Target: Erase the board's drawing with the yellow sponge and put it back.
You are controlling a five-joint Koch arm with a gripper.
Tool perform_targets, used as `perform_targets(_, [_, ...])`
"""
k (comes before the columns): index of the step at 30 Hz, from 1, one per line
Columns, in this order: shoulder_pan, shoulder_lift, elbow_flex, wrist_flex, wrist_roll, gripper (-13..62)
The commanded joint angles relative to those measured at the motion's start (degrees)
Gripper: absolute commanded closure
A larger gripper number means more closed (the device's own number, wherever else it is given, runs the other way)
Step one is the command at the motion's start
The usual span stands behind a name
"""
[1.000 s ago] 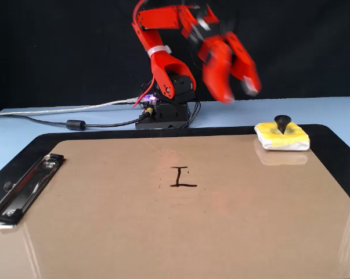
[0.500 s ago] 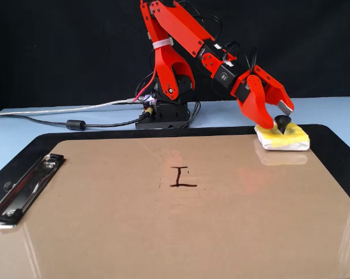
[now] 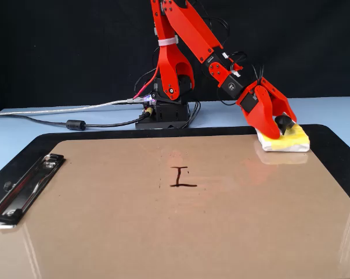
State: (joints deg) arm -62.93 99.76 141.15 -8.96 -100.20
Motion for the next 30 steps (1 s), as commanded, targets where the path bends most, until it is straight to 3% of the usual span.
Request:
perform_targets(1, [-1.05, 0.70, -1.32, -2.99, 0.18, 22.0])
perform_targets(10, [-0.09, 0.70, -0.97, -3.08, 0.26, 57.6])
perform_targets(16, [1.49, 2.02, -1.41, -2.46, 0.00, 57.5])
perform_targets(19, [4.22, 8.44, -1.41, 0.35, -0.18, 57.5])
perform_targets(25, [17.93, 32.52, -7.03, 35.33, 0.88, 57.6])
perform_targets(30, [36.65, 34.98, -12.04, 47.81, 10.90, 57.6])
